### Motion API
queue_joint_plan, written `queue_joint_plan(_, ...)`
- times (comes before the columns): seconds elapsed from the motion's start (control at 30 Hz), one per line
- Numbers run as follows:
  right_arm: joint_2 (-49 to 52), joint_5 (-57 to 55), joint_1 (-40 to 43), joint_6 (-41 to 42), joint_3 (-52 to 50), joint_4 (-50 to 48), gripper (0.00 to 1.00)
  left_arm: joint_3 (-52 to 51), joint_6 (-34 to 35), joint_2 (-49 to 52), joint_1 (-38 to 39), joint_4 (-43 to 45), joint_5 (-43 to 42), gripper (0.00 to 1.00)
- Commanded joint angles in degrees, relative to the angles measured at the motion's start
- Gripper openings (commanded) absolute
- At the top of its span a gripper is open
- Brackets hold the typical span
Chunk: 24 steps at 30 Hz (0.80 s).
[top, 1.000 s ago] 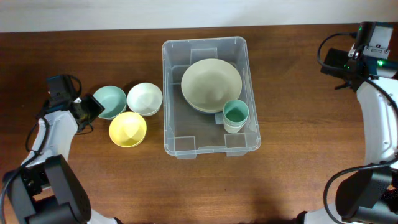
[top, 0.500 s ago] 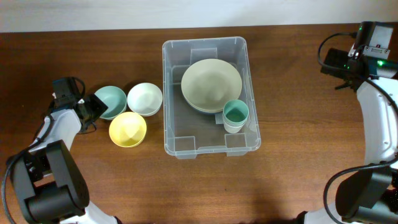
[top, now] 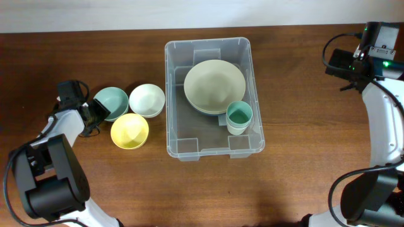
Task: Pack container
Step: 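Lower the left gripper onto the mint bowl rim and close, then lift the mint bowl and carry it into the bin's front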
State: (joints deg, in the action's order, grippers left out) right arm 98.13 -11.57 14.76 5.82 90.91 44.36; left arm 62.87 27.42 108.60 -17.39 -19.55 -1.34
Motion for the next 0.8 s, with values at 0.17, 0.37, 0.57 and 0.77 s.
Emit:
queue_joint_plan(0.17, -0.52, -0.92, 0.31, 0.44, 0.59, -0.2, 0.99, 1.73, -3.1, 0.7, -0.63, -0.33, 3.28, 0.15)
queue_joint_plan(0.37, -0.52, -0.92, 0.31, 0.44, 0.59, -0.2, 0.99, 10.21, -3.96, -0.33, -3.06, -12.41, 8.98, 0.01)
queue_joint_plan(0.57, -0.52, -0.92, 0.31, 0.44, 0.61, -0.2, 0.99, 21.31, -6.6, -2.49, -3.78, -28.22, 9.05, 0.01)
queue_joint_plan(0.77, -0.52, -0.92, 0.31, 0.44, 0.59, -0.2, 0.99, 26.12, -18.36, -7.41, -0.09, -32.63, -6.01, 0.01)
